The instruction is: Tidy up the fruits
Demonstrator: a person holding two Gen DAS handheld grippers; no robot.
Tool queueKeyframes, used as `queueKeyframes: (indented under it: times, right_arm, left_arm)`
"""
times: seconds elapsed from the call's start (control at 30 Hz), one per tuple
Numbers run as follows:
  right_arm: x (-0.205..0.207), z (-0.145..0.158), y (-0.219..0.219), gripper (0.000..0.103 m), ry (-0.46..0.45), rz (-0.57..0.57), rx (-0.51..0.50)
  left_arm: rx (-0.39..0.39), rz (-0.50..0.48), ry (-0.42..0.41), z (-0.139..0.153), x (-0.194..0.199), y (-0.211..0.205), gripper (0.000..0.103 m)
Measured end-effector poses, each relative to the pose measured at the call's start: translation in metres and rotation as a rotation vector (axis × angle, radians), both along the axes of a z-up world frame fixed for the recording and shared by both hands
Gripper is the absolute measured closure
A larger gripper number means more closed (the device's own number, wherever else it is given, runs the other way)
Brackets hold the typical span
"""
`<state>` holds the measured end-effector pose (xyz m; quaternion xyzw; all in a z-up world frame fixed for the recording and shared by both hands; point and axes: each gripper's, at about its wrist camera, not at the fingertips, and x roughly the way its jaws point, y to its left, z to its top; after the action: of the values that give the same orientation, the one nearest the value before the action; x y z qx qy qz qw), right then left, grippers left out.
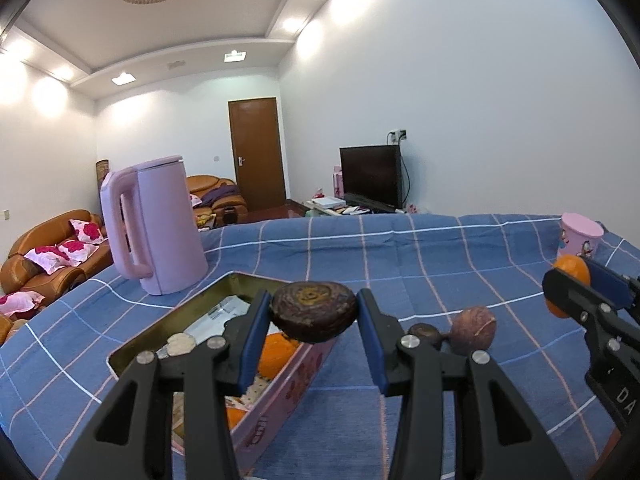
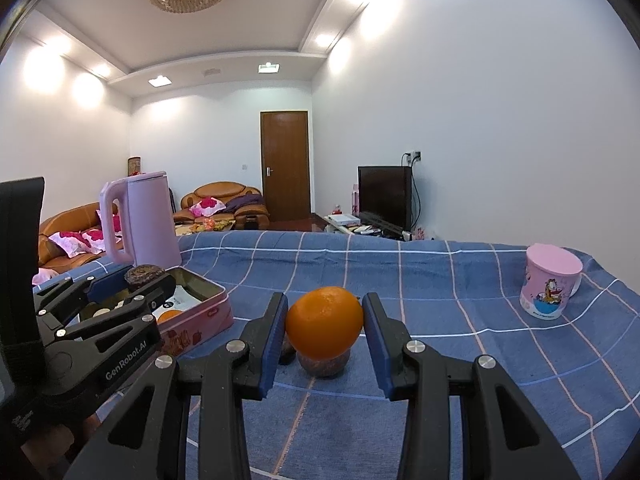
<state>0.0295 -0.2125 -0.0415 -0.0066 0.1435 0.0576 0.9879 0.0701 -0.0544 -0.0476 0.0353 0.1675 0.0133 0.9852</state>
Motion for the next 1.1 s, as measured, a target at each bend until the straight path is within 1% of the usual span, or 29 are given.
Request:
queueKeyframes:
  times: [0.13,0.4,0.73,1.1]
  right_arm:
    - [0.005,-0.001,0.004,0.062,0.011,0.006,-0.012]
    - [0.013,0.007,0.018,0.062,0.019,0.03,-0.024]
    - [0.03,0.019,0.055,0.062,0.011,0.105,-0.067]
    - [0.049,0.021,0.088,0.062,0.023,0.171,-0.09]
  left_arm:
    - [0.003,0.01,0.02,-0.001,0.004,0.007,0.058]
    - [-0.017,0.025,0.04,0.003,0.008,0.026,0.057]
    - [-0.023,0.055,0.063,0.006,0.015,0.049,0.057]
    - [-0.031,0.1,0.091,0.005,0.026,0.076,0.058]
